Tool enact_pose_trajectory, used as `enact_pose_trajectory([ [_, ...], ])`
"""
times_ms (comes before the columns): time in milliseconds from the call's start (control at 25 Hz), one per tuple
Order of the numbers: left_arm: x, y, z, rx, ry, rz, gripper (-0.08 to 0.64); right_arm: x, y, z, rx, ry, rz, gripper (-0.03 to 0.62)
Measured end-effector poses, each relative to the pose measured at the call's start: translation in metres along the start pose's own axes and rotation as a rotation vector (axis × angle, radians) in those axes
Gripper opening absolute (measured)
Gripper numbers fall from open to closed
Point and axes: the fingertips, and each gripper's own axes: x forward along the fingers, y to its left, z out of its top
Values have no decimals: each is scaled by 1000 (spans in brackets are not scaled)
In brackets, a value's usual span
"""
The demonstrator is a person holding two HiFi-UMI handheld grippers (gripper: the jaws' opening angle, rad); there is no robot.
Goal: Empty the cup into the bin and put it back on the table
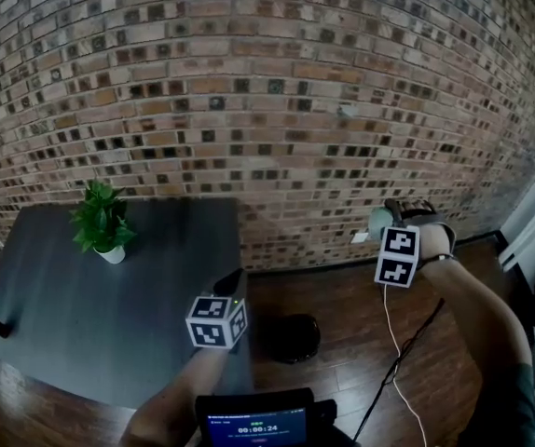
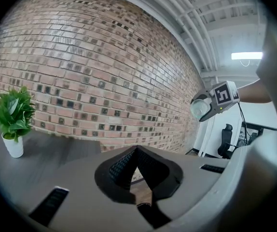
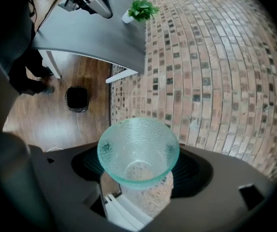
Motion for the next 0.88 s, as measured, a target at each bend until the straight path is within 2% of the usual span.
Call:
enact_pose_trajectory([
  [200, -3, 4, 2, 4, 1, 9, 3, 9, 13, -4, 164, -55, 74, 391],
  [560, -6, 3, -3, -8, 7, 15, 3, 15, 23, 0, 337, -146, 134, 391],
  [720, -9, 3, -2, -21, -4, 14, 3, 17, 33, 6, 422, -209, 187, 391],
  [880, -15, 9, -3, -34, -7, 32, 3, 23, 42, 8, 496, -271, 205, 391],
])
